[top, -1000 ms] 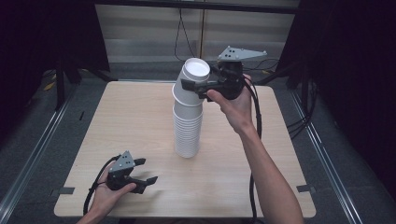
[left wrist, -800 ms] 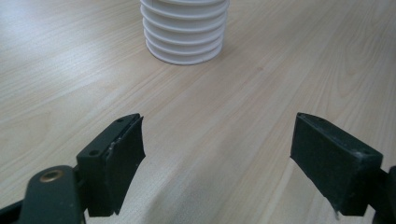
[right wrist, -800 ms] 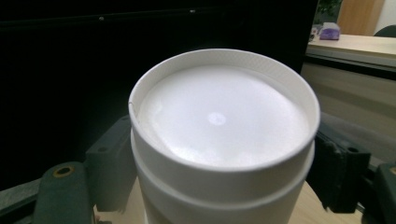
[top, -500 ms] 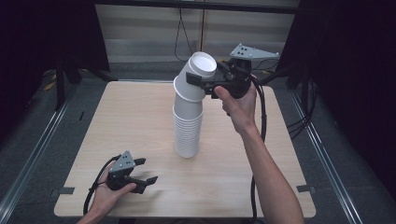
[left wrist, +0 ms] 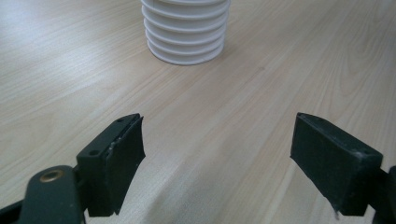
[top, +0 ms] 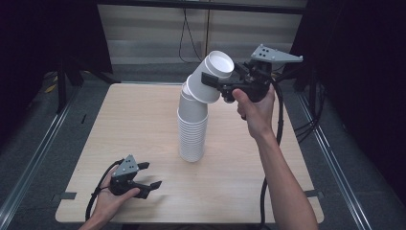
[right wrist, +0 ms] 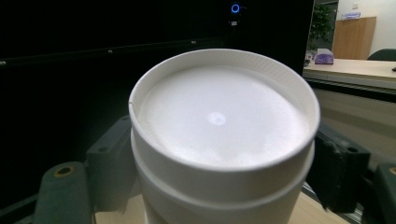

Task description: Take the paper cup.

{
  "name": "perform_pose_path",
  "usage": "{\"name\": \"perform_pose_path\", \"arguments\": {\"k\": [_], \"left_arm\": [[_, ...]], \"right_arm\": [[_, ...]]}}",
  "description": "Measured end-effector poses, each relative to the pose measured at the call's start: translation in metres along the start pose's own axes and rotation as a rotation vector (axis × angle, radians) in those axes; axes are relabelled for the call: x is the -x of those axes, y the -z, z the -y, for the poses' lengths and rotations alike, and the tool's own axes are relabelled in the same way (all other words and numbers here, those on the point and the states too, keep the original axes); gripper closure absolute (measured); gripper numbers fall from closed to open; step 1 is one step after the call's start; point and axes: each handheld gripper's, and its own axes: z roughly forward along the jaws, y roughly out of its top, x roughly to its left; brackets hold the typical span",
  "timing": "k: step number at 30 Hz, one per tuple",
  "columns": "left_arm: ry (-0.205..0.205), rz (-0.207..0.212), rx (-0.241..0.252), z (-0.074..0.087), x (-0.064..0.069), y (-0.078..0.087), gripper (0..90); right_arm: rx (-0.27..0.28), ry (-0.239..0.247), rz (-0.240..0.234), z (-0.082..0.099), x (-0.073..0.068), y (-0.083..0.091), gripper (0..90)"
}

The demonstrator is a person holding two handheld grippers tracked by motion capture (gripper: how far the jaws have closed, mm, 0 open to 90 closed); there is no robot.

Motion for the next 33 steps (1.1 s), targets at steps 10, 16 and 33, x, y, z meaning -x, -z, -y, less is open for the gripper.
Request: {"name": "perform_pose_path", "arguments": {"k": [10,16,33], "left_arm": [[0.002,-0.002,0.002,0.0,0.0,0.0,17.1],[0.004,-0.005,0.004,0.0,0.0,-0.001,17.1],[-0.002,0.002,0.016,-0.002,0.002,-0.001,17.1]], "right_arm": [[0.01,0.0,0.004,0.005,-0.003,0.026,21.5],[0.023,0.0,0.004,0.011,-0.005,0.042,21.5],[-0.039,-0.024,0.04,0.052,-0.008,0.068,21.4]]}}
